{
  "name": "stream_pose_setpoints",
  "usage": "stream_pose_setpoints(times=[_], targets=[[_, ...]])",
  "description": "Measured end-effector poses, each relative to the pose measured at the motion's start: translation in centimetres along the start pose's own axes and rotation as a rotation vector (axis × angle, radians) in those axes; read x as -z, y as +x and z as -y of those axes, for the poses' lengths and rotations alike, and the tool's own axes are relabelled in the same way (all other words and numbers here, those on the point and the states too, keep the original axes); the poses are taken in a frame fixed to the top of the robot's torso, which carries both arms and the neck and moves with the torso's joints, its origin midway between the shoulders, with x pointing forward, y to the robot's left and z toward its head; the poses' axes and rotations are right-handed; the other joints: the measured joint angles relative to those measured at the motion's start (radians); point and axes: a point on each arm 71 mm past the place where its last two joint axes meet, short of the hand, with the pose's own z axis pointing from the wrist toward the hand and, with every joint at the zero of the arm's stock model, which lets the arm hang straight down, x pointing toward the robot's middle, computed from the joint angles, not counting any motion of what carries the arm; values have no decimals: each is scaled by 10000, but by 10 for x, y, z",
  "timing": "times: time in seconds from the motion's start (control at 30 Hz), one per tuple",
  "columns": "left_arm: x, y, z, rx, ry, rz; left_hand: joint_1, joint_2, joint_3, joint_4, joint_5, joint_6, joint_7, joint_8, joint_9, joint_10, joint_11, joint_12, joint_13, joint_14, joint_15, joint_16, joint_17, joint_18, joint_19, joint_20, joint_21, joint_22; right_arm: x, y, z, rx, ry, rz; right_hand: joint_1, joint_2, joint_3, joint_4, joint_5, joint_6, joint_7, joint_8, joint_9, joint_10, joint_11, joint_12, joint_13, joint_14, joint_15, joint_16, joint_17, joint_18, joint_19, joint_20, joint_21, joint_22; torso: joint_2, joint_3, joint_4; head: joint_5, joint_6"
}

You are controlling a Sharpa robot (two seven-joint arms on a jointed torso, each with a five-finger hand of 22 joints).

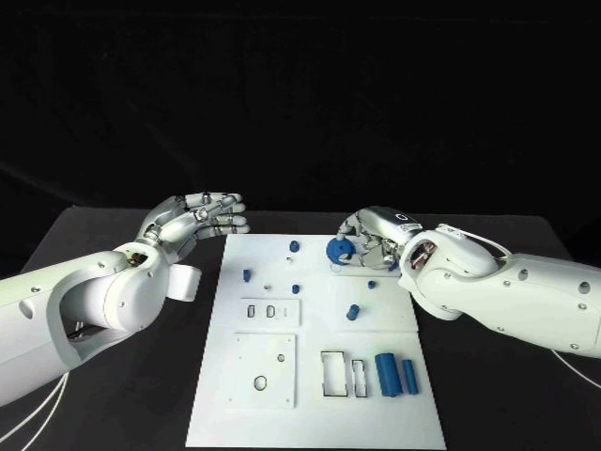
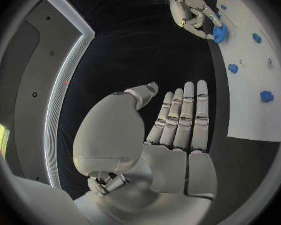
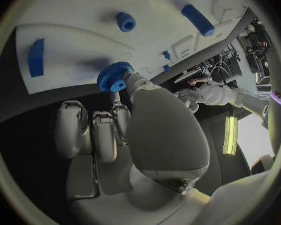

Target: Assemble the parts on the task board

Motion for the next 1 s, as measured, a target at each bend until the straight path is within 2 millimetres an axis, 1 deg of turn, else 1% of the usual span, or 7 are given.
stream_pose_setpoints(times=[0.33, 0.43, 0.47, 0.6, 0.73, 0.87, 1.0], targets=[[0, 0, 0, 5, -5, -9, 0, 0, 0, 0, 0, 0, 0, 0, 0, 0, 0, 0, 0, 0, 0, 0, 0, 0, 0, 0, 0, -8, -8, 6, -60, 818, -1713, 632, -66, -44, 117, -14, -8, -2, -2, 4, 0, 11, -11, 40, -1, 0, 0, 0, 0, -30, 73, 0, 48, -1, 8, -7, 18, 70, -14], [-1, 1, 0, 10, -6, -19, 0, 0, 0, 0, 0, 0, 0, 0, 0, 0, 0, 0, 0, 0, 0, 0, -1, 0, 0, 0, 0, -8, -12, 10, -73, 983, -2002, 695, -67, -44, 158, -20, -27, -4, -4, 11, 0, 11, -11, 40, -2, 0, 0, 0, -1, -29, 73, 0, 49, -2, 9, -12, 24, 70, -12], [-1, 1, 0, 12, -7, -25, 0, 0, 0, 0, 0, 0, 0, 0, 0, 0, 0, 0, 0, 0, 0, 0, -1, 0, 0, 0, 0, -8, -14, 12, -77, 1046, -2083, 706, -145, -122, 235, -17, -27, -3, -3, 12, 1, 11, -11, 40, -2, 0, 0, 0, -1, -29, 73, 0, 49, -2, 11, -15, 29, 70, -10], [-1, 3, -1, 25, -8, -53, 0, 0, 0, 0, 0, 0, 0, 0, 0, 0, 0, 0, 0, 0, 0, 0, 10, 0, 0, 0, 0, -8, -21, 21, -85, 1215, -2167, 693, -148, -125, 275, -25, -34, 2, 3, 12, 1, 11, -10, 40, -2, 0, 1, 0, -1, -29, 72, 0, 48, -2, 21, -22, 40, 70, -1], [-1, 3, -1, 29, -10, -60, 0, 0, 0, 0, 0, 0, 0, 0, 0, 0, 0, 0, 0, 0, 0, 0, 10, 0, 0, -1, 0, -8, -27, 28, -86, 1364, -2121, 676, -159, -136, 275, -24, 5, 3, 3, 12, 1, 11, -10, 40, -3, 0, 1, 0, -1, -29, 73, 0, 48, -3, 21, -26, 46, 131, -12], [-2, 3, -1, 31, -10, -64, 0, 0, 0, 0, 0, 0, 0, 1, 0, 0, -1, 0, 0, 0, 0, 0, 10, 0, 0, 0, 0, -8, -33, 35, -91, 1441, -2149, 641, -159, -137, 275, -24, 6, 3, 3, 12, 1, 10, -10, 39, -4, -1, 1, 0, -1, -29, 72, 0, 48, -3, 21, -22, 24, 192, -25], [-2, 4, -1, 46, -10, -99, 0, 0, 0, 0, 0, 0, 0, 1, 0, 0, 0, 0, 0, 0, 0, 0, 9, 0, 0, -1, 0, -7, -36, 41, -94, 1483, -2162, 576, -159, -137, 356, -33, 6, 3, 3, 9, 1, 11, -10, 40, -4, -1, 1, 0, -1, -29, 72, 0, 48, -4, 26, -15, 18, 186, -36]])
